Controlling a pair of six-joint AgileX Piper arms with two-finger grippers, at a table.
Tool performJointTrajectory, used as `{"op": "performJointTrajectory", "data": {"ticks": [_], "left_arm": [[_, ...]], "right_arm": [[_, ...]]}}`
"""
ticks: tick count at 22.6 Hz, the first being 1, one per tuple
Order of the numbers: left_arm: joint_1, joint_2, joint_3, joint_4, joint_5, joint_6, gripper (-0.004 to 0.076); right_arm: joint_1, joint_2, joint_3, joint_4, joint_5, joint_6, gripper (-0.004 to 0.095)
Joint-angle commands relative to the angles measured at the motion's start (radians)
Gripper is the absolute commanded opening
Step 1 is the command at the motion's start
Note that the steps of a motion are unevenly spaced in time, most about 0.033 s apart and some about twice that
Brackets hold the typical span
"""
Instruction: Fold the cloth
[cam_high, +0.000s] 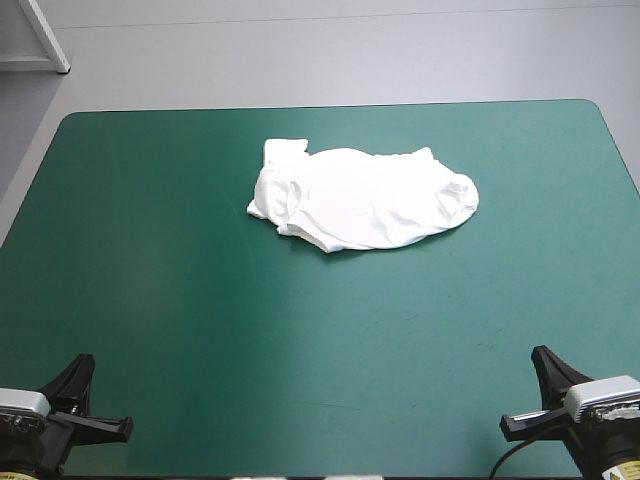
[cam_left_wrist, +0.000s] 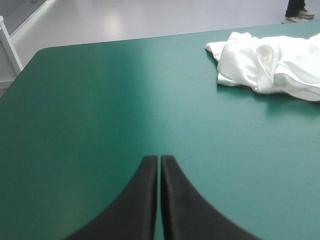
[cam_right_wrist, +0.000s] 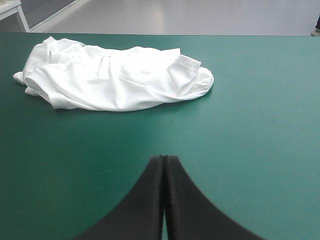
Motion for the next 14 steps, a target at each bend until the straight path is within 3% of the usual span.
{"op": "performJointTrajectory", "data": {"ticks": [1,14], "left_arm": [[-0.005,0.003,-0.021,0.003,-0.079,-0.006,0.0019],[-0.005,0.003,-0.021,0.003,-0.096,-0.006,0.0019]], "right_arm": [[0.003,0.019,-0.030,0.018,-0.073,-0.003,-0.0018],[0.003,0.019,-0.030,0.018,-0.073,-0.022,-0.0017]]}}
